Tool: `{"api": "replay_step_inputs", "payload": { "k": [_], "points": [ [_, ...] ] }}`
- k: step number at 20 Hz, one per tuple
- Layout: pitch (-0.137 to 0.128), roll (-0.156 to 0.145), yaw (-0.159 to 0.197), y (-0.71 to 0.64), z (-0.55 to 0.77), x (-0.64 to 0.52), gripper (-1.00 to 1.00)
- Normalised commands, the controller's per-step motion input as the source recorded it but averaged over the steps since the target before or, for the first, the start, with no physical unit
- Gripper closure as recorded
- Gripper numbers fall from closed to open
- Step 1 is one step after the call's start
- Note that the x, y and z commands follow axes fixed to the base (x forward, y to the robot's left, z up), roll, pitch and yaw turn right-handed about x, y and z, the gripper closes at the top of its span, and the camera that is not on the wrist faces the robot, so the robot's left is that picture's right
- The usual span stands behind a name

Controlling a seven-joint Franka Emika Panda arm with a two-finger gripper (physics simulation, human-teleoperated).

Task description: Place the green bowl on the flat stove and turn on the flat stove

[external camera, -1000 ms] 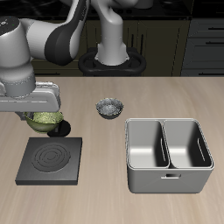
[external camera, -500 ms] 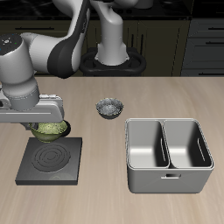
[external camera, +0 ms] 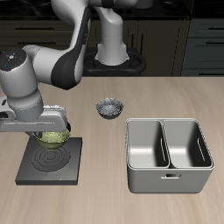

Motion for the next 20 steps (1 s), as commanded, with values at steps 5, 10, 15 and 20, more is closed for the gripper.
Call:
{"api": "replay_step_inputs", "payload": {
  "k": [5, 10, 15, 20],
  "points": [
    [0.024, -0.007, 0.002, -0.02, -0.25, 0.01, 1.00],
    [0.015, -0.014, 0.016, -0.01, -0.17, -0.01, 1.00],
    [0.030, -0.040, 0.029, -0.01, -0.17, -0.05, -1.00],
    [-0.001, 0.035, 0.003, 0.14, -0.05, -0.13, -1.00]
  ]
}}
